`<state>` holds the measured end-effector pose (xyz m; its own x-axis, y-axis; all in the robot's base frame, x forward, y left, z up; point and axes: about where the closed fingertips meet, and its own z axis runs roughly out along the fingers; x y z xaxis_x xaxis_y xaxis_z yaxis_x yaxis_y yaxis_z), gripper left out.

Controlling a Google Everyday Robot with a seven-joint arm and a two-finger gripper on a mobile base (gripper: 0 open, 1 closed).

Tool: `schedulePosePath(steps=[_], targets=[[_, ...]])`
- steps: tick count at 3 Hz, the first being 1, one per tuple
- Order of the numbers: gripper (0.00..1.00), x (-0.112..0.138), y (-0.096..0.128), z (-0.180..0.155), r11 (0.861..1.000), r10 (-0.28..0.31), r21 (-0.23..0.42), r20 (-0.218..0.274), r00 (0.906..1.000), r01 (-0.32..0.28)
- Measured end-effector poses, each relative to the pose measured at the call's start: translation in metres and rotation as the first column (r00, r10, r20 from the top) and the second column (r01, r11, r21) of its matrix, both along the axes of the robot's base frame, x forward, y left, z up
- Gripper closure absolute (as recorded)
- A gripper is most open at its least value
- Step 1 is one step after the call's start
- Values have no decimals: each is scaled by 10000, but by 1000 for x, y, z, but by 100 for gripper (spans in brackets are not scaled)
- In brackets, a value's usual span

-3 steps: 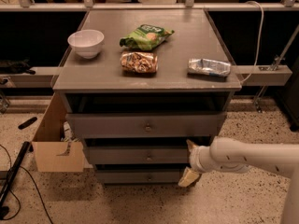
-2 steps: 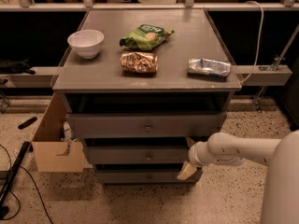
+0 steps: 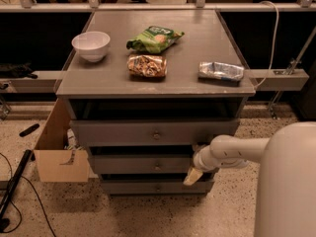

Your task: Open middle drawer

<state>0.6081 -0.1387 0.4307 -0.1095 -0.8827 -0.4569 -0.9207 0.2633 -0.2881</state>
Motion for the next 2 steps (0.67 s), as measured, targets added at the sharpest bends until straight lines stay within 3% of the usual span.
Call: schedulePosePath(steps=[1,2], targets=[[0,17,5,-1,9992,103,-377,175,9998,-96],[0,15,6,-2,9992,114,-390,159,9998,-107]])
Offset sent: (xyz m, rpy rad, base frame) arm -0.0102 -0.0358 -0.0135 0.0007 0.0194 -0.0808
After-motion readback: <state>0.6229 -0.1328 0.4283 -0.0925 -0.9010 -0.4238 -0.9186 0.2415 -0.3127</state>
